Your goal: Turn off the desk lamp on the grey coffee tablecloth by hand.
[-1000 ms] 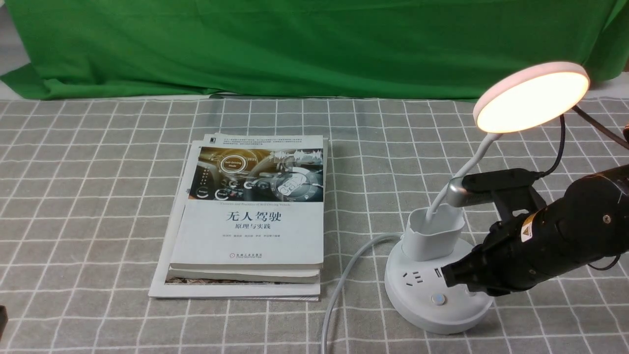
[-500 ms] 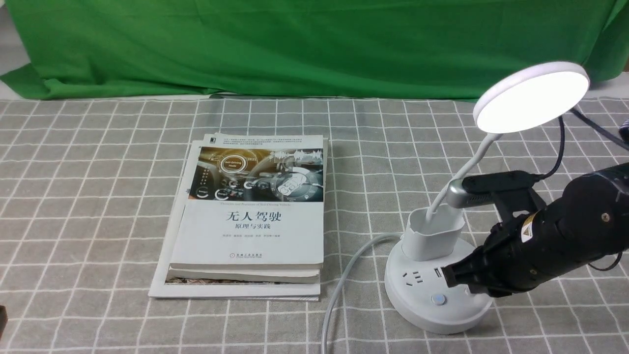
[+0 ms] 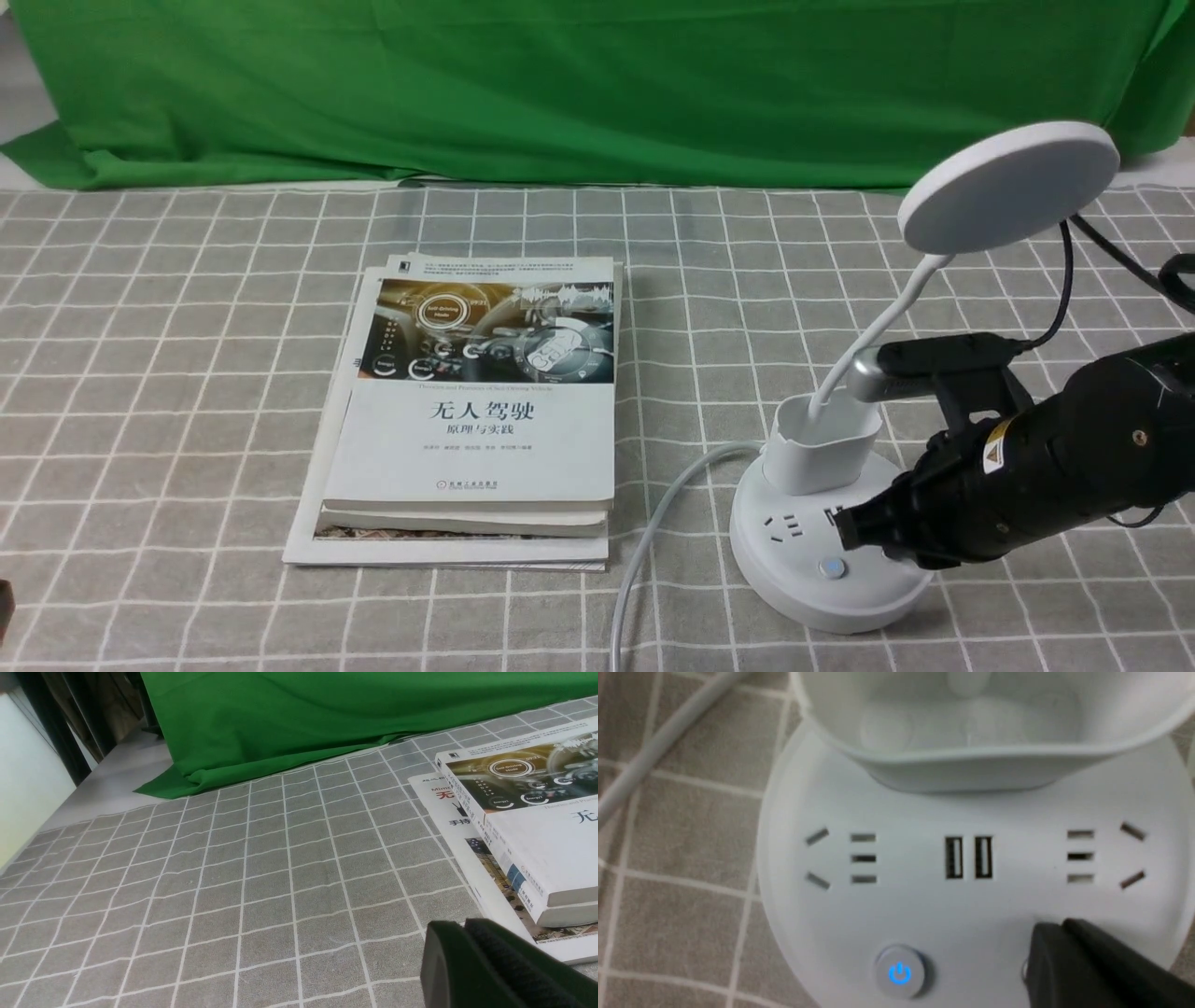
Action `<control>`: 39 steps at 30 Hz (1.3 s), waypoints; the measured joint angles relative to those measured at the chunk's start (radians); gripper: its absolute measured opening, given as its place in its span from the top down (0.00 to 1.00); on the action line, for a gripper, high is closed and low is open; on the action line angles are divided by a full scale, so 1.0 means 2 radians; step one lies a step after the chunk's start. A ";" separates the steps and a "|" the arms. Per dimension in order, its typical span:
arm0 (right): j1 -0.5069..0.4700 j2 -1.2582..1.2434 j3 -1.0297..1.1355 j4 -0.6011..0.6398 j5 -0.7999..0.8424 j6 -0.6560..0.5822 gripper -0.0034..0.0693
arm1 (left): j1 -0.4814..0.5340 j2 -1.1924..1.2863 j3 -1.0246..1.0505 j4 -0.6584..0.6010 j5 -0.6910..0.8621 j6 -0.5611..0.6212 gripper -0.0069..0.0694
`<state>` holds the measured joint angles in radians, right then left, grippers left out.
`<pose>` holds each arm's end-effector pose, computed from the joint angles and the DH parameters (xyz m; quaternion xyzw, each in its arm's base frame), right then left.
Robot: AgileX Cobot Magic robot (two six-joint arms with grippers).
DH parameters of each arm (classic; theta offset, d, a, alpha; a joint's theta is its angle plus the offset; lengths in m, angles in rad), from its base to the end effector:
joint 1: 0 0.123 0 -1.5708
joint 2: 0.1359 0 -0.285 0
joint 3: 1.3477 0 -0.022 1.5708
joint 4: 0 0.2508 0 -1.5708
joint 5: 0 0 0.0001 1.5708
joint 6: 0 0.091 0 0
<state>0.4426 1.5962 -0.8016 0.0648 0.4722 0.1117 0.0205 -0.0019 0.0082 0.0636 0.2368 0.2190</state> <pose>0.2567 0.1246 0.1739 -0.1364 0.9712 0.0724 0.1813 0.0556 0.0025 0.1891 0.0938 0.7541 0.1032 0.6418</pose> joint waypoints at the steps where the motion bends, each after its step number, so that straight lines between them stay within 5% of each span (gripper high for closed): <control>1: 0.000 -0.006 0.002 0.000 0.000 0.000 0.88 | 0.000 0.000 0.000 0.000 0.000 0.000 0.88; 24: -0.017 -0.029 0.006 0.005 0.002 0.002 0.88 | 0.000 0.000 0.000 0.000 0.000 0.000 0.88; 33: -0.143 -0.249 0.013 -0.049 0.064 -0.041 0.88 | 0.000 0.000 0.000 0.000 0.000 0.000 0.88; 39: -0.165 -0.444 0.082 -0.038 -0.019 -0.090 0.89 | 0.000 0.000 0.000 0.000 0.000 0.000 0.88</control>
<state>0.1129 0.7077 -0.6384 -0.0113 0.4333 -0.0692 0.0205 -0.0019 0.0082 0.0636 0.2368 0.2190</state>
